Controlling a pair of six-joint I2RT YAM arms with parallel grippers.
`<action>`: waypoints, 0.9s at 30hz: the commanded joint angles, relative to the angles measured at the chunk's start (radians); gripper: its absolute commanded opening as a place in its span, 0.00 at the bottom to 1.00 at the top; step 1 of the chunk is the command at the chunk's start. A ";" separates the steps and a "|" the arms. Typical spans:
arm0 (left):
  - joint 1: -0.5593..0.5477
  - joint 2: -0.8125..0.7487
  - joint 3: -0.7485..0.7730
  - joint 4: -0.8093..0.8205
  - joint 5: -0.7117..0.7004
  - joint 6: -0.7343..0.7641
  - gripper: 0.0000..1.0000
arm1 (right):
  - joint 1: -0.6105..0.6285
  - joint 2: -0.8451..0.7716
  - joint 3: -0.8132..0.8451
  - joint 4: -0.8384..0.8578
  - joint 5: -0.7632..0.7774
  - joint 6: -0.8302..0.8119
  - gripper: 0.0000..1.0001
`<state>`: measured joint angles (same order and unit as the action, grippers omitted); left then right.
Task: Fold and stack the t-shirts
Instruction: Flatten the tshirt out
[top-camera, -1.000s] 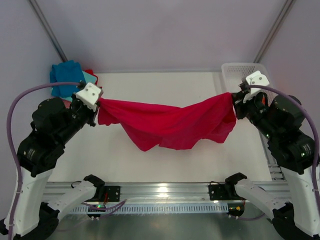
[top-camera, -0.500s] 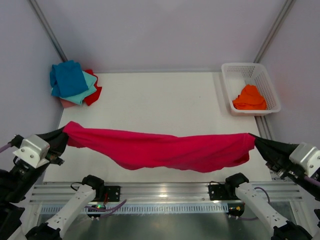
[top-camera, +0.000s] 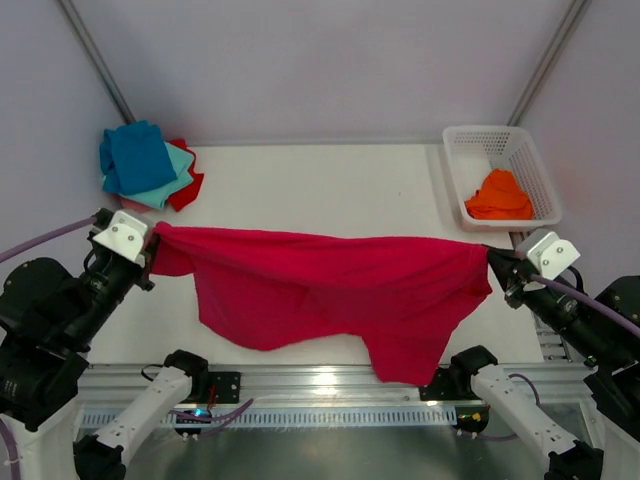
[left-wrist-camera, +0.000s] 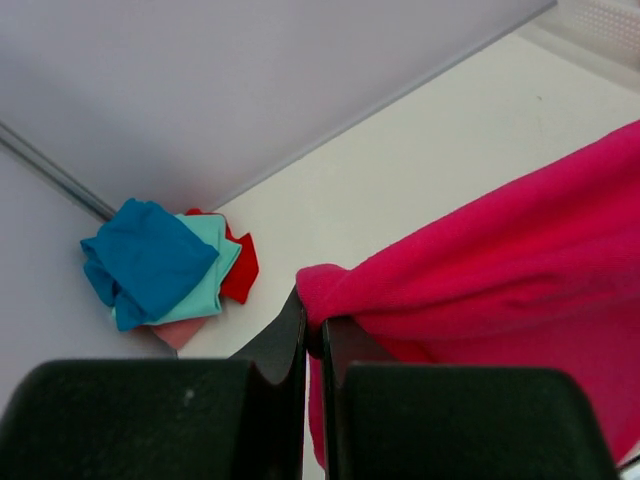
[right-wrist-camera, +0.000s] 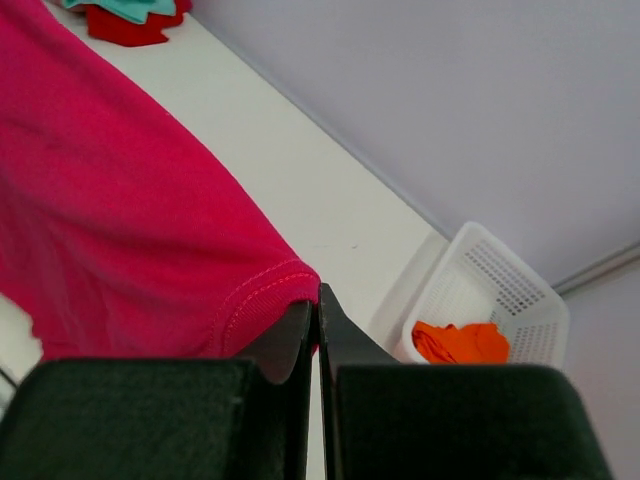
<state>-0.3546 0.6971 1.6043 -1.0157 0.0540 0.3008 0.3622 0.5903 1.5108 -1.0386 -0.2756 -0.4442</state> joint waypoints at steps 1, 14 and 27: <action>0.003 -0.025 0.000 0.051 -0.114 0.032 0.00 | 0.009 -0.021 0.037 0.109 0.270 0.018 0.03; 0.005 -0.047 -0.029 0.077 -0.201 0.058 0.00 | 0.003 -0.040 -0.007 0.203 0.522 0.019 0.03; 0.006 -0.076 0.011 -0.010 -0.100 0.086 0.00 | -0.034 -0.076 0.040 0.135 0.410 0.038 0.03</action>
<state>-0.3550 0.6430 1.5719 -1.0145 -0.0395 0.3630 0.3527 0.5297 1.4929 -0.9112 0.1230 -0.4171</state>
